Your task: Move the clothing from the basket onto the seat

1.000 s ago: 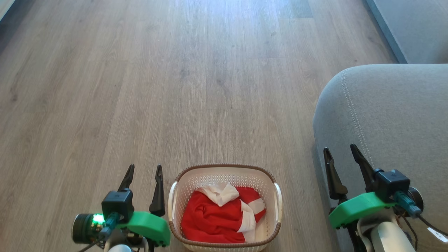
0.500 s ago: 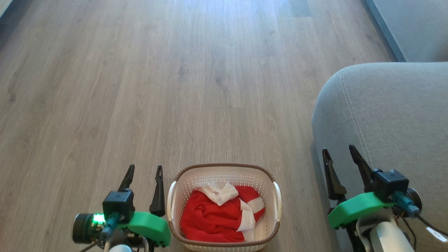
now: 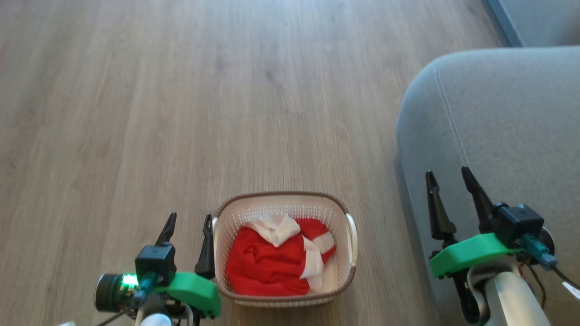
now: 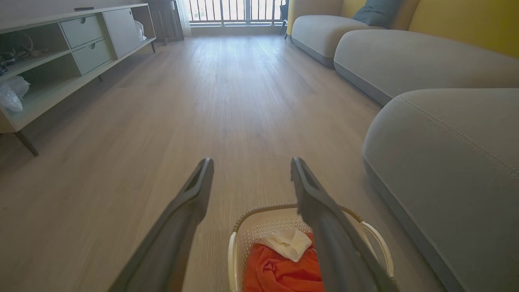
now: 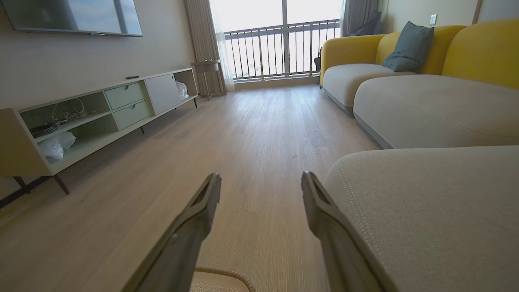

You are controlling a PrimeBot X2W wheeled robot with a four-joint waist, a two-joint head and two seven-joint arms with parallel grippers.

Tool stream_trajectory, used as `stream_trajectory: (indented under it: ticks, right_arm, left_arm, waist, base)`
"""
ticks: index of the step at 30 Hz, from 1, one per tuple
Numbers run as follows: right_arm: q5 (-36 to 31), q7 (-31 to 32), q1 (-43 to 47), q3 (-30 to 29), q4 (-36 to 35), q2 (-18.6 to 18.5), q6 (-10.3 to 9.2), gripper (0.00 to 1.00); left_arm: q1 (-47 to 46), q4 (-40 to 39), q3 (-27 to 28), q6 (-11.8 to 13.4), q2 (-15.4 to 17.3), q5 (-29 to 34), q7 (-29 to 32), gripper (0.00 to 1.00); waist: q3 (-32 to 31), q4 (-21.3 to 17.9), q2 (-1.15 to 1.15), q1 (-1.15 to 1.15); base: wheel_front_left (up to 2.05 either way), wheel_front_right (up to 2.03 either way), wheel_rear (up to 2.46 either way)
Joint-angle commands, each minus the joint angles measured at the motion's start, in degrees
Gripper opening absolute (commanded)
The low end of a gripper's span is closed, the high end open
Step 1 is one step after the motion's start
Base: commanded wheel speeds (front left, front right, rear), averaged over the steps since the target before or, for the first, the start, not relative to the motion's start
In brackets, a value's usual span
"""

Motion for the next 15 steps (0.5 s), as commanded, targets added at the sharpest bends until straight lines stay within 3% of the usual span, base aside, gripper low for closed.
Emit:
stream_trajectory:
  ticks: [1, 15]
  right_arm:
    - [-0.12, -0.61, -2.36, 1.71, -2.05, -0.37, 0.41, 1.0]
    - [-2.58, -0.61, -6.43, 0.97, -9.22, -0.37, 0.41, 1.0]
  left_arm:
    - [-3.69, -1.37, 1.76, -0.32, -0.13, 0.14, -0.72, 1.0]
    - [-18.99, 9.32, 2.21, -5.2, -0.13, 3.98, -0.72, 1.0]
  waist:
    - [2.3, -0.9, 0.0, 0.0]
    - [26.29, -3.27, 0.0, 0.0]
  base:
    - [0.0, 0.0, 0.0]
    - [0.0, 0.0, 0.0]
